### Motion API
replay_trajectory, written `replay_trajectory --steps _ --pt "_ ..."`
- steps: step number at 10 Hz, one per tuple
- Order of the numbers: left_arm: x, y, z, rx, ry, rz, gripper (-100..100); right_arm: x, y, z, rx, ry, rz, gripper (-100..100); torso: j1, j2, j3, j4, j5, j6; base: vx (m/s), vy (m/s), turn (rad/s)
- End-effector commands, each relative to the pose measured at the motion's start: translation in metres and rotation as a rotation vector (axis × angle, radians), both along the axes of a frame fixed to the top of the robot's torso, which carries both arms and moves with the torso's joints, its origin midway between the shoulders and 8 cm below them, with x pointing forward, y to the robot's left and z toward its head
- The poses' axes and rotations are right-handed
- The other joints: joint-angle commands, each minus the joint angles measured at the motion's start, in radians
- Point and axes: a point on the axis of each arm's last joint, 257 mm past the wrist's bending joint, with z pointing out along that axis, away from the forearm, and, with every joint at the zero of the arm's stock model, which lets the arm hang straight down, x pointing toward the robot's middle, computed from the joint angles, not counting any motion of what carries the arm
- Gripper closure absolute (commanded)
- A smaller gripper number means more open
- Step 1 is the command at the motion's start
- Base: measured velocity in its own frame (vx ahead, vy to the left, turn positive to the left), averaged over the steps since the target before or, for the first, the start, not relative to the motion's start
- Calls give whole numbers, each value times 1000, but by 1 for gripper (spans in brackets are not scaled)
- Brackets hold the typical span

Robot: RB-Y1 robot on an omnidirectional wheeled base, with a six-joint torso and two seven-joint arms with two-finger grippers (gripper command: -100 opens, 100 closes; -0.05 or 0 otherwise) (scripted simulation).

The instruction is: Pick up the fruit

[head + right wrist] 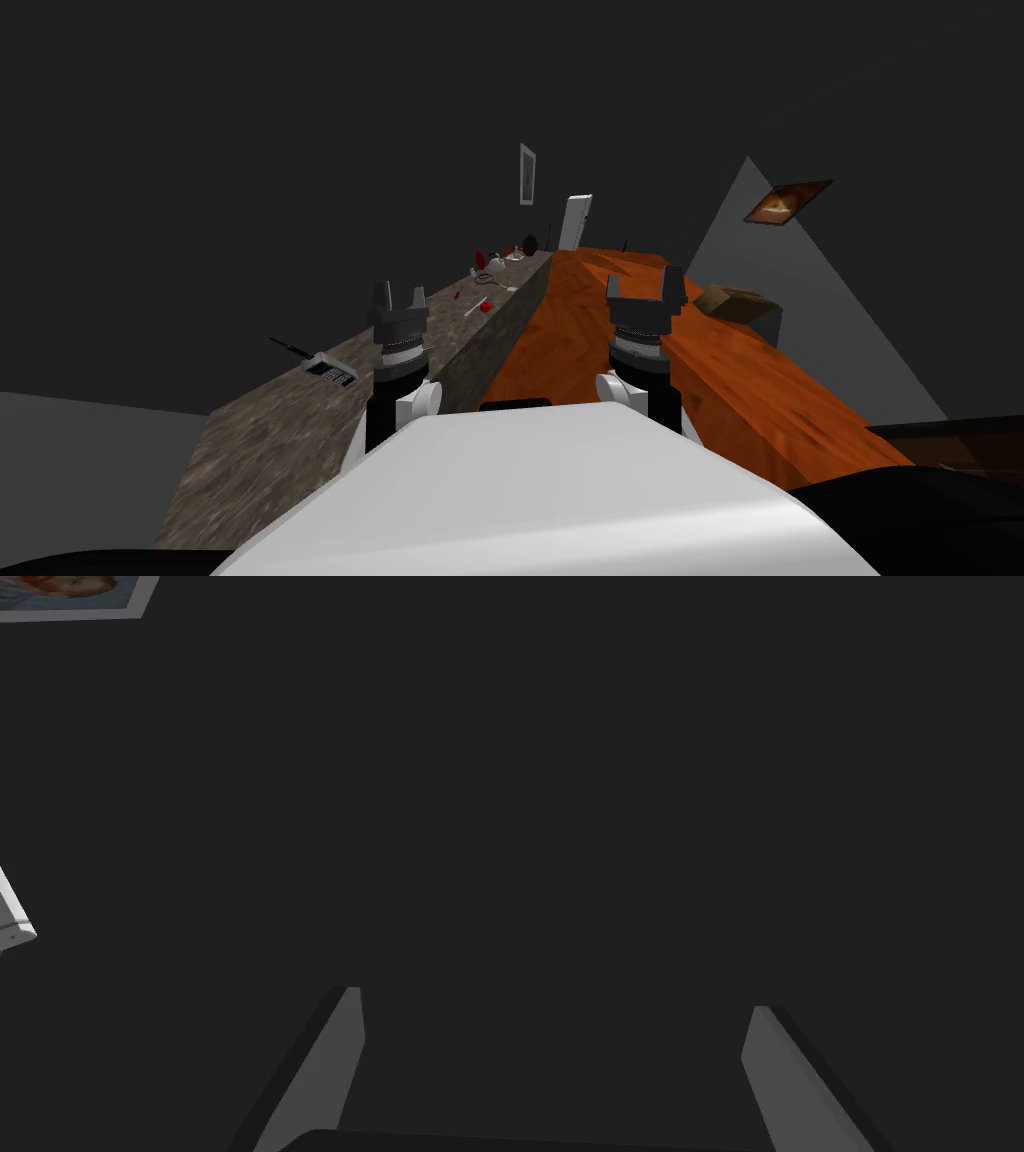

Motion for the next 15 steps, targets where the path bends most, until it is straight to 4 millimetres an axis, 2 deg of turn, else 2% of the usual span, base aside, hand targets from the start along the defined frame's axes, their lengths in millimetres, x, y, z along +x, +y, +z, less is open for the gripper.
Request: replay_trajectory --steps 1,6,11,12,13,14,15 --pt "0 -3 -5 26 15 -19 -100 0 0 0 0 0 0 0 0 0 0 0 0 0 12 -11 -30" --pt "-2 -2 -41 61 110 -87 -100 0 0 0 0 0 0 0 -3 -3 -2 -1 -1 0 37 -39 -55" --pt "-17 16 -96 -10 244 -141 -100 0 0 0 0 0 0 0 -6 -4 -2 -1 -1 0 62 -83 -82" --pt "-19 17 -99 -13 254 -139 -100 0 0 0 0 0 0 0 -7 -4 -3 -1 -2 0 45 -62 -31" --pt "-24 22 -112 -36 286 -147 -100 0 0 0 0 0 0 0 -5 -3 -2 -1 -1 0 36 -43 -77" --pt "-24 22 -112 -36 286 -147 -100 0 0 0 0 0 0 0 -3 -2 -1 -1 -1 0 32 -29 -29" --pt "-31 27 -126 -62 319 -154 -100 0 0 0 0 0 0 0 -2 -2 -1 0 -1 0 45 -45 -69"
